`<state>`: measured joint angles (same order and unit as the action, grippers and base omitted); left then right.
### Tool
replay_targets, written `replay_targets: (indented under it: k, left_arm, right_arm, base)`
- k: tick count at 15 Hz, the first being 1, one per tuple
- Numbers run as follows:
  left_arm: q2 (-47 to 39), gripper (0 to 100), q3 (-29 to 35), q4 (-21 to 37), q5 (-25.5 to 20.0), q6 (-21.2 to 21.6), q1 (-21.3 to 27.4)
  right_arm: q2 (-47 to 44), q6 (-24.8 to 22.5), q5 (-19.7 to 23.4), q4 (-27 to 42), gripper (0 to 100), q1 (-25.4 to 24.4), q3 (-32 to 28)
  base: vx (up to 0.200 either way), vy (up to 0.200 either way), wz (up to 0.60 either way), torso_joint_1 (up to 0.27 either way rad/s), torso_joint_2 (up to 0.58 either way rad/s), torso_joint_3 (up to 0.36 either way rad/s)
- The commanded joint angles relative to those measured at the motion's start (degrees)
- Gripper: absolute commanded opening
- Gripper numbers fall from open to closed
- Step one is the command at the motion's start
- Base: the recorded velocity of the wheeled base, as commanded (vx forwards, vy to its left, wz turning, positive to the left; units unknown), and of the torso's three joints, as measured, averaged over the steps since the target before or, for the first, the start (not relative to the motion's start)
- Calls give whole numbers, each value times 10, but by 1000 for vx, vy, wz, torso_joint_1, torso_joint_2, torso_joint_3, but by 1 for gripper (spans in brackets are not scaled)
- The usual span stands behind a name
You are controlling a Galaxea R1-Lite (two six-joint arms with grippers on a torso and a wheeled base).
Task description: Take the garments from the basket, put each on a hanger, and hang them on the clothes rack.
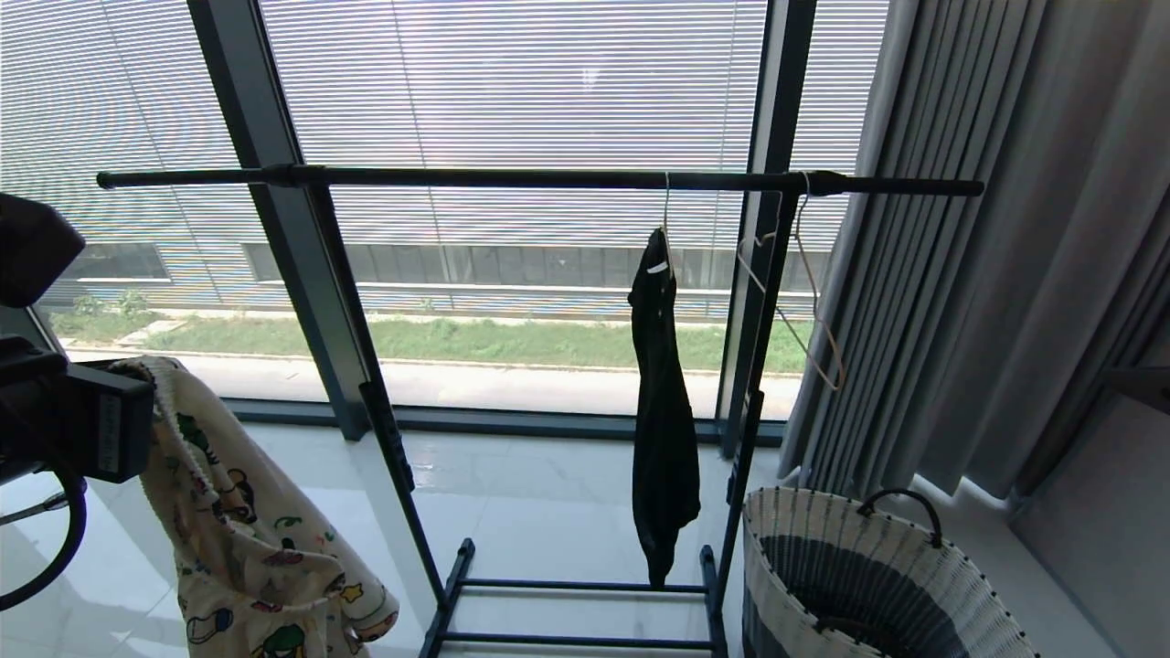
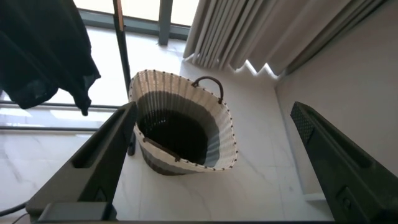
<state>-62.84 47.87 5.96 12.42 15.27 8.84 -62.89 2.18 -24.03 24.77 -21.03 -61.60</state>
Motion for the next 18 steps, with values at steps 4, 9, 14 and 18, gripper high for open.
replay_targets:
  k: [4,9,14,18]
  left_arm:
    - [-1,0,-2,0,1,0,0]
    - [0,0,-4,0,0,2,1]
    - [1,0,-3,0,0,1,1]
    - [1,0,-3,0,0,0,1]
  right_arm:
    - [-1,-22,86,-53,100,5,31]
    - [-52,-46,93,-201,100,14,85]
    - [-69,-46,116,-203,100,10,84]
    - [-123,-27,115,-211,100,-12,86]
  base:
    - [100,0,0,65,-126,-69]
    - [200,0,0,9,-11,-3]
    - [200,0,0,1,3,3]
    - [200,0,0,2,6,4]
